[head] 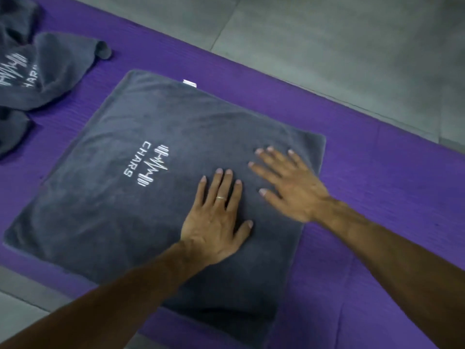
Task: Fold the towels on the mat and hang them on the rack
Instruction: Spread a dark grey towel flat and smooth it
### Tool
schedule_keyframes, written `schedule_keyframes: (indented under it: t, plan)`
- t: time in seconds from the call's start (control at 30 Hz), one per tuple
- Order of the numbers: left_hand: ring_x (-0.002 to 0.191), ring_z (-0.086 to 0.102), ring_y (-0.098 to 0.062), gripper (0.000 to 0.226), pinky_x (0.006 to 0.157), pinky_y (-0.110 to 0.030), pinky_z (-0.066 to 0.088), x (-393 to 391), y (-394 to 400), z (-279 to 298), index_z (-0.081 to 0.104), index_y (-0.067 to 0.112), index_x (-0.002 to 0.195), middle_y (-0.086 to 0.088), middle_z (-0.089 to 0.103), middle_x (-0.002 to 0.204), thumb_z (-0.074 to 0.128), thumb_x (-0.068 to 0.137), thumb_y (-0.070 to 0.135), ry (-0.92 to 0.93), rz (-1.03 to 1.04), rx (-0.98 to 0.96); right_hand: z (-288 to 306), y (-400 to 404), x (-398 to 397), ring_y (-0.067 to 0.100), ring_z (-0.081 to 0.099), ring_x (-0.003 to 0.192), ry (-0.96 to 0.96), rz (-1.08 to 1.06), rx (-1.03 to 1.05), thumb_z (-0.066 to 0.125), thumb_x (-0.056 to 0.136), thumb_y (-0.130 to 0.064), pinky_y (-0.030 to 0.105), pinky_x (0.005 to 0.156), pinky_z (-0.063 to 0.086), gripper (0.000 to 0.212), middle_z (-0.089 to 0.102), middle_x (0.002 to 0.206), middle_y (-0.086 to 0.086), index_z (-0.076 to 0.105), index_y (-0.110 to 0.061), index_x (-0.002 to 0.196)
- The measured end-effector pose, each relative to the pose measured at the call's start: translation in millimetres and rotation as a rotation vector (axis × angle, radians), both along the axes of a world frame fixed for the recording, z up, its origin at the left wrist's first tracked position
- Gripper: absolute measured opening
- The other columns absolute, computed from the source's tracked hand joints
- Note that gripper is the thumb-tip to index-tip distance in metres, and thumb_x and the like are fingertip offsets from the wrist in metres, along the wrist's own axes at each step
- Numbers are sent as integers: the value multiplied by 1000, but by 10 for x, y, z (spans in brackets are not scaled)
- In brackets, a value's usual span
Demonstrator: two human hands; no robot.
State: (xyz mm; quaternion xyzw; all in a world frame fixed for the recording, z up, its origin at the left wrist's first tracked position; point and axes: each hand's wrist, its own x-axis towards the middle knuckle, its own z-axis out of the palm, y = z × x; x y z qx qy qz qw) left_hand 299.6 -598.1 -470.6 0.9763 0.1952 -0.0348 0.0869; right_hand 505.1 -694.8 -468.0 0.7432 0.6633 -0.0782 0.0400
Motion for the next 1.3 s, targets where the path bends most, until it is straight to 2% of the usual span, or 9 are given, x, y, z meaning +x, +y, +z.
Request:
schedule_keyframes:
  t: [0.17, 0.33, 0.4, 0.5, 0.67, 0.83, 1.03, 1.17, 1.3]
  plan:
    - [143, 28, -34, 65, 112, -60, 24, 26, -258, 49, 44, 3, 142, -13, 37, 152, 38, 90, 42, -49, -121, 23, 56, -129, 798, 25, 1, 150, -29, -454, -12, 18, 96, -57, 55, 118, 3, 66, 5, 163, 5, 12, -26, 155]
    - [145, 19, -38, 88, 114, -61, 19, -9, -761, 34, 36, 1, 145, -21, 28, 154, 42, 85, 65, 33, -200, -8, 24, -537, 475, 20, 2, 149, 56, -135, -26, 11, 93, -64, 54, 118, 7, 70, 4, 162, 1, 11, -28, 154]
    - [146, 14, -39, 102, 113, -64, 14, -45, -853, 57, 31, 1, 147, -22, 23, 156, 39, 79, 77, 86, -214, -9, 52, -622, 702, 17, -5, 149, 23, -300, -107, 1, 91, -68, 58, 117, 3, 70, -7, 162, -4, -2, -34, 153]
    - [147, 11, -39, 112, 110, -70, 12, -109, -941, 124, 29, 6, 148, -18, 18, 158, 39, 70, 86, 117, -207, -36, 205, -621, 907, 24, 4, 150, 6, -436, -135, 23, 99, -53, 57, 117, 9, 62, -6, 163, 2, 4, -32, 154]
    - [118, 54, -28, 39, 101, -52, 37, -257, -950, 279, 65, 16, 89, -2, 60, 119, 56, 63, 44, -90, -109, -163, 350, -770, 569, 30, 19, 146, 103, -326, -88, 54, 89, -35, 50, 111, 26, 73, 4, 163, 4, 19, -30, 153]
    - [68, 57, -13, 16, 65, -27, 43, -368, -808, 530, 56, 23, 65, 8, 58, 69, 63, 80, 26, -140, 344, -604, 513, -814, 504, 32, 36, 134, 39, -255, -128, 62, 80, -32, 44, 106, 38, 82, 6, 162, 6, 23, -33, 152]
    - [71, 59, -10, 32, 73, -29, 50, -474, -520, 580, 66, 22, 68, 4, 65, 70, 54, 91, 3, -86, 671, -1117, 505, -455, 440, 38, 51, 121, 83, -296, -58, 54, 91, -20, 46, 98, 46, 45, 34, 150, 9, 51, -22, 136]
    - [70, 54, -5, 25, 59, -10, 38, -597, -329, 735, 54, 22, 81, 9, 59, 76, 42, 102, 19, -217, 661, -868, 578, -205, 413, 37, 60, 101, 155, -406, 43, 48, 94, -19, 45, 83, 50, 19, 61, 115, 10, 64, -16, 105]
    - [69, 55, -1, 25, 58, -16, 35, -763, -49, 896, 50, 30, 75, 13, 57, 68, 55, 92, 48, -302, 602, -666, 780, 135, 392, 37, 61, 95, 120, -451, 138, 56, 91, -26, 41, 77, 49, 16, 68, 103, 12, 65, -15, 98]
